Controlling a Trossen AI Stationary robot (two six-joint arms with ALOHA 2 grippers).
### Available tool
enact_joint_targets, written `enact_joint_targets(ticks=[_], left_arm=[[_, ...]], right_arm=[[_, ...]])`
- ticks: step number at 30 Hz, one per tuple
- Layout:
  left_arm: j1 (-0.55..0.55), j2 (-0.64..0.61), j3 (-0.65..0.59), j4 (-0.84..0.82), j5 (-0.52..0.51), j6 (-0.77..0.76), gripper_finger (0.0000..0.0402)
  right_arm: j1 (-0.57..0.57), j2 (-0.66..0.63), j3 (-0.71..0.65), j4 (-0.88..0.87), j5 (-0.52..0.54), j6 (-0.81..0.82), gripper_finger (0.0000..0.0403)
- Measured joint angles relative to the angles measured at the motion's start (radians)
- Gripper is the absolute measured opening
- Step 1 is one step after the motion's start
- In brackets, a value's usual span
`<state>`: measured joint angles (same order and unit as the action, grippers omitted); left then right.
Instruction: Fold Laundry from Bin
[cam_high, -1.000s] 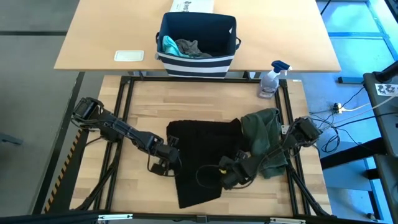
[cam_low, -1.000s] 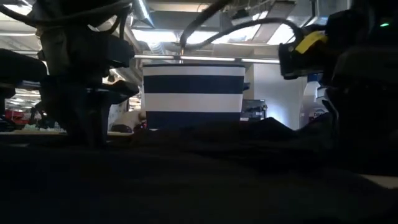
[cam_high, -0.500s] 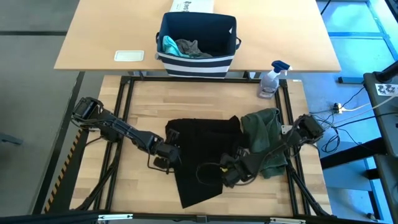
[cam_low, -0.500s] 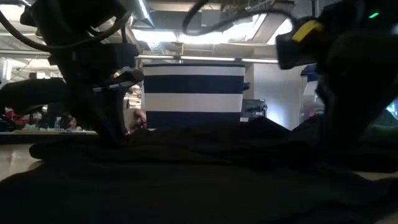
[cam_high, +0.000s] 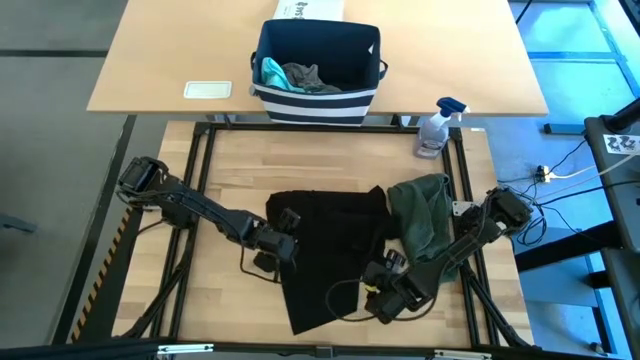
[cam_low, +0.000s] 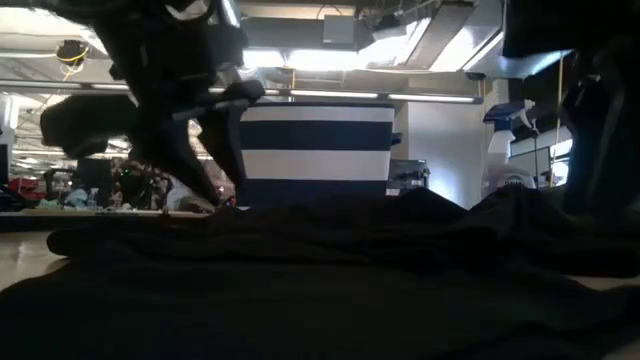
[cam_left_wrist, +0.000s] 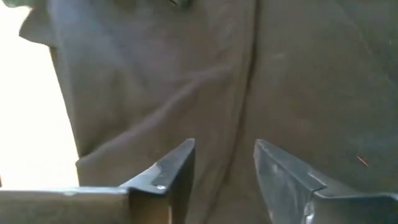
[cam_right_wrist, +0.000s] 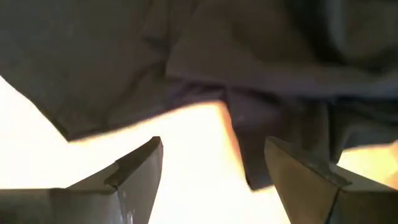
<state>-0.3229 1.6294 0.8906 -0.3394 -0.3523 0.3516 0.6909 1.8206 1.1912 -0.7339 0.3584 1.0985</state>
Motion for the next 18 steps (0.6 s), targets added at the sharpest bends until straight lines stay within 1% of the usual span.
enact_joint_targets(ticks=[4, 6, 9, 13, 18], left_arm=[[-0.008, 0.042, 0.000, 0.014, -0.024, 0.050, 0.0187], [-0.013, 0.060, 0.000, 0.029, -0.051, 0.088, 0.0192], [-0.011, 0.077, 0.000, 0.047, -0.075, 0.130, 0.0196], [0.001, 0.082, 0.000, 0.071, -0.077, 0.155, 0.0196], [0.010, 0.082, 0.000, 0.097, -0.090, 0.157, 0.0196]], right_arm=[[0.003, -0.002, 0.000, -0.004, 0.093, -0.004, 0.0280], [0.001, -0.002, 0.000, -0.011, 0.105, -0.016, 0.0280], [-0.018, -0.003, 0.000, -0.008, 0.106, -0.034, 0.0280], [-0.044, -0.027, 0.000, 0.004, 0.116, -0.079, 0.0280], [-0.044, -0.103, 0.000, 0.002, 0.213, -0.118, 0.0280]])
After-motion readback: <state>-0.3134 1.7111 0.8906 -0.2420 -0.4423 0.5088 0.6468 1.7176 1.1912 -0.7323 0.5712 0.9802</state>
